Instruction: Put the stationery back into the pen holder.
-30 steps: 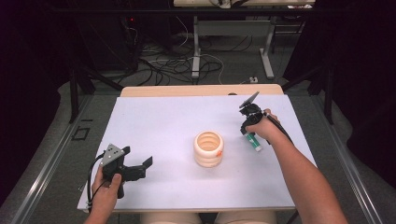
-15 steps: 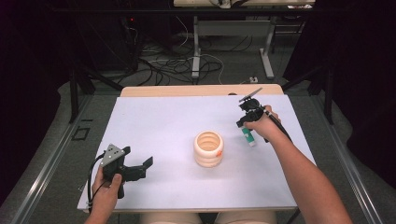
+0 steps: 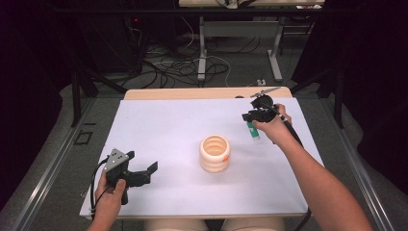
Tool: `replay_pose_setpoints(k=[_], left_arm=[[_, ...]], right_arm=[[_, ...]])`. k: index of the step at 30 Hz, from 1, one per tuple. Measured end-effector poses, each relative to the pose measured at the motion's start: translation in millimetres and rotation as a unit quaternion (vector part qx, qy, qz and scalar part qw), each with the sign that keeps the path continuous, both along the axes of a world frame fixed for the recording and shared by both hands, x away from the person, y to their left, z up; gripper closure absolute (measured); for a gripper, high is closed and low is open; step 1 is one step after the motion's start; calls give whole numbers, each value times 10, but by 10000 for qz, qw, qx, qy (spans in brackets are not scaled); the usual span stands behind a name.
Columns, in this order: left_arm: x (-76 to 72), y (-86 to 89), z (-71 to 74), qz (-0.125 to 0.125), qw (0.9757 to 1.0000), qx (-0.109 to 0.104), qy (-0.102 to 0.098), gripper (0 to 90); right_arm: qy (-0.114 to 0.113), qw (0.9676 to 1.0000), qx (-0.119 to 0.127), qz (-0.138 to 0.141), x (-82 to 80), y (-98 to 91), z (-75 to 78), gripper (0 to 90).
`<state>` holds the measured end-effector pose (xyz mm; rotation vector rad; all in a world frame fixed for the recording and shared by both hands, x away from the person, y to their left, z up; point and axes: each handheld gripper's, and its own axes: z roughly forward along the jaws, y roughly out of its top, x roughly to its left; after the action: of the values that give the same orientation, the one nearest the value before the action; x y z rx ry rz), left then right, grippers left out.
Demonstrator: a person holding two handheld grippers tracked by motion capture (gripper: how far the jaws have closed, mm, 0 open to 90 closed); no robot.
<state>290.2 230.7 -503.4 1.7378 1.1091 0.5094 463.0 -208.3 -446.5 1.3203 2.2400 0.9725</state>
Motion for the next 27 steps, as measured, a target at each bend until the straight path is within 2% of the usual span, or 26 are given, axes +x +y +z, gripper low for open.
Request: replay_pose_setpoints(k=[5, 11, 19, 27], left_arm=[[-3, -3, 2, -5, 10000, 7, -2, 11], [-4, -3, 3, -4, 10000, 6, -7, 11], [-6, -7, 5, -11, 10000, 15, 0, 11], [-6, -7, 8, -22, 10000, 43, -19, 11]], right_arm=[[-281, 9994, 207, 51, -99, 21, 113, 652], [-620, 9968, 460, 194, -251, 58, 247, 652], [-876, 9918, 833, 423, -506, 167, 415, 652], [-1032, 9875, 986, 672, -658, 291, 502, 653]])
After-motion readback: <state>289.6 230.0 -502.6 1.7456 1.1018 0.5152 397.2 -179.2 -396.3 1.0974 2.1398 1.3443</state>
